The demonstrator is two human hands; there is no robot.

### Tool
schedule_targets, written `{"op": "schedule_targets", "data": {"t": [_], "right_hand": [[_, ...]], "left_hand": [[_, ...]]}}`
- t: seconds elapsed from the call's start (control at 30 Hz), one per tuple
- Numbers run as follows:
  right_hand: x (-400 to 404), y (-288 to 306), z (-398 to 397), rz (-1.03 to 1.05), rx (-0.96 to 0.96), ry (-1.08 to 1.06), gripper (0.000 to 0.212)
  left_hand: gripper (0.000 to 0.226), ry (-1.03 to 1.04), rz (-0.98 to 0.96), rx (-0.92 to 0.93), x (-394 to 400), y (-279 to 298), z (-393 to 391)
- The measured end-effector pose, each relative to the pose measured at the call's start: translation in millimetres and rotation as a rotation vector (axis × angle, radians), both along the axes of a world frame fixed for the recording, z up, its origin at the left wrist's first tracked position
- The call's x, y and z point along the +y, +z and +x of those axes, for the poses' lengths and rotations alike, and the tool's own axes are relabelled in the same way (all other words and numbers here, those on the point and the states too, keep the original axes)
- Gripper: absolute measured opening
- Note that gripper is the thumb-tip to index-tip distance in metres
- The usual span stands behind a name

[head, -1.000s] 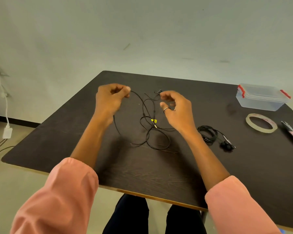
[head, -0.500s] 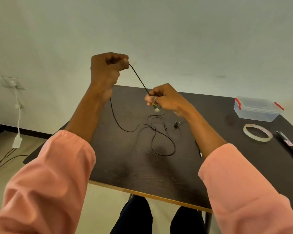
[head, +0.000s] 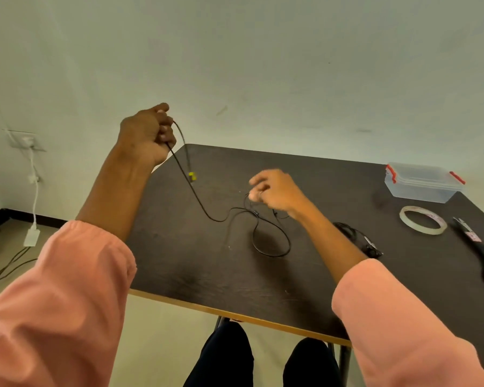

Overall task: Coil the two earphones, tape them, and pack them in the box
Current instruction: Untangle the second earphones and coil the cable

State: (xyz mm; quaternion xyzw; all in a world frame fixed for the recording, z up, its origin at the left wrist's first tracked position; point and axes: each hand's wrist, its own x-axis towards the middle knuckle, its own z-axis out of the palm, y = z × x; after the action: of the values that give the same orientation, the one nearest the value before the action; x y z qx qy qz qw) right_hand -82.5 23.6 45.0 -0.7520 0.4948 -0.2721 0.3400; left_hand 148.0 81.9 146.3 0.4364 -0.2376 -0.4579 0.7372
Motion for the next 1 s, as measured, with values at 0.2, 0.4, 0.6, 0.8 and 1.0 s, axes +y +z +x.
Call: {"op": "schedule_targets", "data": {"t": [0.2, 0.4, 0.6, 0.8, 1.0], "right_hand": [[19.7, -39.1, 46.8, -0.195, 0.441, 0.467, 0.045], [20.2, -11.4, 23.2, -0.046, -0.153, 0.357, 0.020], [19.9, 70.4, -12.4, -0.247, -0.309, 0.134, 0.023], [22.1, 98.5, -2.8, -0.302, -0.127, 0.153, 0.024], [17.1, 88.5, -6.9, -0.108, -0.326, 0.069, 0.033]], "left_hand": [[0.038, -0.079, -0.042, 0.439, 3.5, 0.0, -1.3], [0.018, 0.039, 0.049, 0.173, 3.3, -5.1, 15.7], [0.035, -0.125, 0.657, -1.231, 11.4, -19.6, 0.5], [0.039, -0.274, 0.088, -1.276, 14.6, -6.2, -49.3], [0.019, -0.302, -0.006, -0.930, 14.8, -19.1, -59.7]]}}
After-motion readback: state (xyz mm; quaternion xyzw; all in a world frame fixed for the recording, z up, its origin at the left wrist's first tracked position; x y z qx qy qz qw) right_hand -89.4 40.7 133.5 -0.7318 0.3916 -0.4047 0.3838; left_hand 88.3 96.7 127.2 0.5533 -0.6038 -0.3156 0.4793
